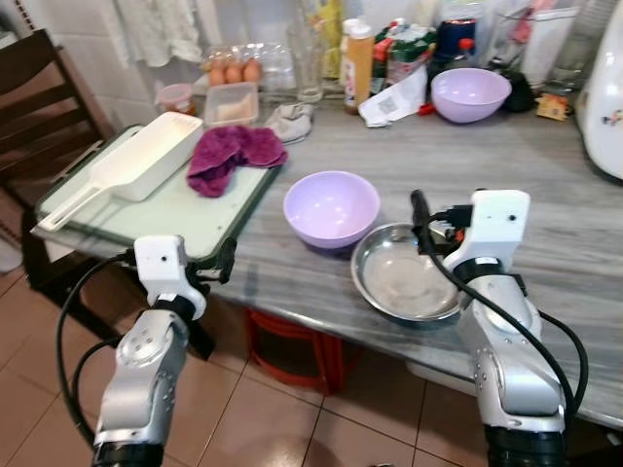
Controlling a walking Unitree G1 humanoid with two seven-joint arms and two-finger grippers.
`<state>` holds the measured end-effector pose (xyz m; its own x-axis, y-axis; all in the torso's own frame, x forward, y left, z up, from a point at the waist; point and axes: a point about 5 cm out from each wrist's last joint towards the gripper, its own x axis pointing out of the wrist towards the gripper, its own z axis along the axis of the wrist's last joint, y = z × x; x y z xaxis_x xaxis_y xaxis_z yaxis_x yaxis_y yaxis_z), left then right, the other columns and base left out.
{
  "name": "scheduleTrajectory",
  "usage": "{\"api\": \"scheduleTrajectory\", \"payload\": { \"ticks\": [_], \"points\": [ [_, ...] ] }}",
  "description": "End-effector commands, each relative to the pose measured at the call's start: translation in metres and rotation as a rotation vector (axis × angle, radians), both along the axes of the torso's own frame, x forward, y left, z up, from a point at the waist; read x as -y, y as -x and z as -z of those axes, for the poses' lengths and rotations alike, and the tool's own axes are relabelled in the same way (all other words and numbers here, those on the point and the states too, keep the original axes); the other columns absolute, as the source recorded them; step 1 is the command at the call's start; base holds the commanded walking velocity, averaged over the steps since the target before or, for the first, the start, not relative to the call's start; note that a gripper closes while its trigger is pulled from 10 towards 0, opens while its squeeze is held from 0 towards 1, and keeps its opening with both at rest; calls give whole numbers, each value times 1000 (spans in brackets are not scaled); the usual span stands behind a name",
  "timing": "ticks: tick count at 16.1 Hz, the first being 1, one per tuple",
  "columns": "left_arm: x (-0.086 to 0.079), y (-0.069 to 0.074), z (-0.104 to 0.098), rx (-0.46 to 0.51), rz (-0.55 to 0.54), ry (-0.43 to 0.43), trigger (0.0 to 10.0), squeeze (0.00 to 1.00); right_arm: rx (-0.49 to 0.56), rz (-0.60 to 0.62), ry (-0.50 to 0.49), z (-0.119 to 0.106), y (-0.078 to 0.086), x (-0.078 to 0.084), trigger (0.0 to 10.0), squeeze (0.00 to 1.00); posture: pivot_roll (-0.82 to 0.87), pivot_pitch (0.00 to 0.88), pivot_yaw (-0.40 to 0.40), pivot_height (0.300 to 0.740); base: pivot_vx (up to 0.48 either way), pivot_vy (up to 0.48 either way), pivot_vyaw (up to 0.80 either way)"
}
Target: Setting the table
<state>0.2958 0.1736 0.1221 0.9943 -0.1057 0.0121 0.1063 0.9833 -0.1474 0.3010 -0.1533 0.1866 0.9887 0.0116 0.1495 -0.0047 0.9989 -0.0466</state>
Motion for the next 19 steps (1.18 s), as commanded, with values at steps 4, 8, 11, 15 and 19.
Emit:
{"api": "scheduleTrajectory", "payload": {
  "ticks": [4,8,11,15,19],
  "points": [
    [-2,-4,2,-20,-25,-32,10000,0,18,3,-8,-2,-4,-1,10000,0,-132,19,105,740,0,0,-783],
    [-1,-3,5,-30,-30,-47,10000,0,10,-1,-9,3,-2,-1,10000,0,-130,19,98,740,-65,0,-788],
    [0,0,7,-35,-32,-54,10000,0,5,-8,-13,5,-2,-1,10000,0,-125,27,94,740,-295,0,-792],
    [5,1,7,-40,-21,-62,10000,0,11,-13,-8,5,0,4,10000,0,-125,31,113,740,-327,0,-111],
    [6,-6,7,-40,11,-95,10000,0,-8,1,-16,8,3,20,10000,0,-148,11,126,740,-348,0,0]
  ]
}}
